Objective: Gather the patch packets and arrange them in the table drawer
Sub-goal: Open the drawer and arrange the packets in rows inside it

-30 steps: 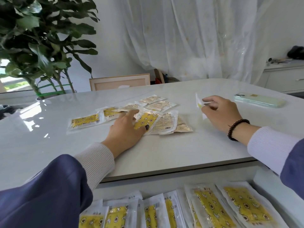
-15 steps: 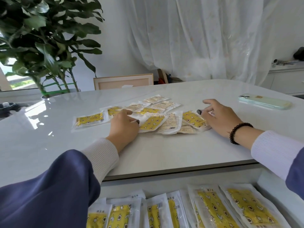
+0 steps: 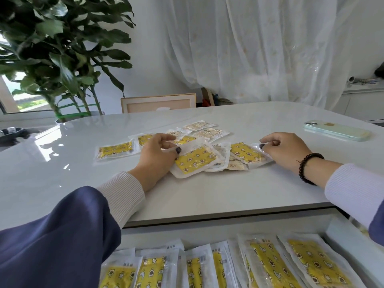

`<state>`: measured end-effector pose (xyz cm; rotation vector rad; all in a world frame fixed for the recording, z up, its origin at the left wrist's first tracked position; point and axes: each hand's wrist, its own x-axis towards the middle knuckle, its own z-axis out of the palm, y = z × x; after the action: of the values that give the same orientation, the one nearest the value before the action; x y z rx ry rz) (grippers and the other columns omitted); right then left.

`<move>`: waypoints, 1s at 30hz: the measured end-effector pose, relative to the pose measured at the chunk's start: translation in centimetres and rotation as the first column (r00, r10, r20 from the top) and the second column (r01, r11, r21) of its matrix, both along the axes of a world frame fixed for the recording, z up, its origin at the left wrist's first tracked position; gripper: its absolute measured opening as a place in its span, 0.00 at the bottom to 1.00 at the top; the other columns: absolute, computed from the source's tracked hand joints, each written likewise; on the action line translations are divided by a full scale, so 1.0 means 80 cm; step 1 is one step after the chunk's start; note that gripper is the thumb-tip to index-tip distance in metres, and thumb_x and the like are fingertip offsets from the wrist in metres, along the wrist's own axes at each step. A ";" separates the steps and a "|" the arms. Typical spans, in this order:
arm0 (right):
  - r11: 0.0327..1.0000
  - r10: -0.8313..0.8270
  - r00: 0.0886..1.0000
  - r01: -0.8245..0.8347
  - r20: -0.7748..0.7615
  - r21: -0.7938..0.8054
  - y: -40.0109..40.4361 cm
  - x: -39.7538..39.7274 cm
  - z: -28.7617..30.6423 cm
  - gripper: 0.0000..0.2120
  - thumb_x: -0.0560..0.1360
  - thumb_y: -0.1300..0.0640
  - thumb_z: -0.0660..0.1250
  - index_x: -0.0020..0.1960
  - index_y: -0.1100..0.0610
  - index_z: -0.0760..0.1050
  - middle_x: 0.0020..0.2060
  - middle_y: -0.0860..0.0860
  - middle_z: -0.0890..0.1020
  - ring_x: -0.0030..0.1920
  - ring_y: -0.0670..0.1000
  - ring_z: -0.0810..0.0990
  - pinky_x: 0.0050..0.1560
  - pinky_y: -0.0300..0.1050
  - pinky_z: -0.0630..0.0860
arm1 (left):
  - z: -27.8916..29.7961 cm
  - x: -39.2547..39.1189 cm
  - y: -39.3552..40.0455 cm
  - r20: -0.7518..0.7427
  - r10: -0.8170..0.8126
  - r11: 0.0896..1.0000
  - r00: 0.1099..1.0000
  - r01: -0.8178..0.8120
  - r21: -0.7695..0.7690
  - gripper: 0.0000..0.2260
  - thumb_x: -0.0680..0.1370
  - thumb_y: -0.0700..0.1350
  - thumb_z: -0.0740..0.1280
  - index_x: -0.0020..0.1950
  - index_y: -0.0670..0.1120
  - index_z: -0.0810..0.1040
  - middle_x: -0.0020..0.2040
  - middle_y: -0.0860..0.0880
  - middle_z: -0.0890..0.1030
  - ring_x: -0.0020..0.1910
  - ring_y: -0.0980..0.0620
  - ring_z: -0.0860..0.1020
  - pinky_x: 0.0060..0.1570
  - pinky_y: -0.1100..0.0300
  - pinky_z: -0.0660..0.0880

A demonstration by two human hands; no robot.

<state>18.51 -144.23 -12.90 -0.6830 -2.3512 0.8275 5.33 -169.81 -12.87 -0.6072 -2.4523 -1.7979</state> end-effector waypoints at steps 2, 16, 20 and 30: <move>1.000 -0.010 0.992 0.013 0.126 -0.023 -0.004 -0.003 0.007 0.22 0.71 0.45 0.71 0.57 0.59 0.79 0.47 0.52 0.79 0.50 0.53 0.77 0.49 0.42 0.70 | 0.001 0.000 -0.001 -0.012 0.064 0.997 0.998 -0.063 0.038 0.10 0.77 0.39 0.67 0.57 0.50 0.76 0.44 0.54 0.77 0.39 0.60 0.76 0.35 0.68 0.71; 0.984 -0.107 0.992 0.097 -0.062 -0.146 -0.027 -0.018 0.005 0.19 0.71 0.53 0.70 0.60 0.55 0.70 0.50 0.51 0.75 0.46 0.51 0.73 0.45 0.41 0.68 | 0.005 -0.009 -0.019 0.240 -0.093 0.936 0.966 0.003 0.351 0.13 0.70 0.37 0.75 0.54 0.44 0.80 0.47 0.45 0.84 0.41 0.48 0.84 0.42 0.55 0.81; 0.893 -0.232 0.836 -0.019 -0.497 -0.449 -0.050 -0.010 0.019 0.22 0.75 0.61 0.65 0.67 0.53 0.65 0.52 0.46 0.72 0.42 0.43 0.75 0.37 0.30 0.71 | 0.001 -0.017 -0.014 0.238 -0.009 0.944 0.971 -0.070 0.322 0.06 0.74 0.39 0.72 0.49 0.44 0.78 0.46 0.44 0.83 0.41 0.47 0.83 0.46 0.51 0.81; 0.847 -0.013 0.887 -0.236 -0.462 -0.477 -0.185 -0.062 0.006 0.12 0.72 0.62 0.68 0.51 0.54 0.68 0.43 0.44 0.74 0.36 0.41 0.76 0.34 0.30 0.75 | 0.009 -0.015 -0.015 0.311 -0.076 0.906 0.947 -0.064 0.418 0.01 0.79 0.41 0.65 0.50 0.45 0.74 0.43 0.44 0.80 0.37 0.47 0.81 0.43 0.50 0.79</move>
<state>13.58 -159.03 -12.43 -0.4832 -1.7559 1.5350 4.13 -171.02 -12.17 -0.3045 -2.0972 -2.5005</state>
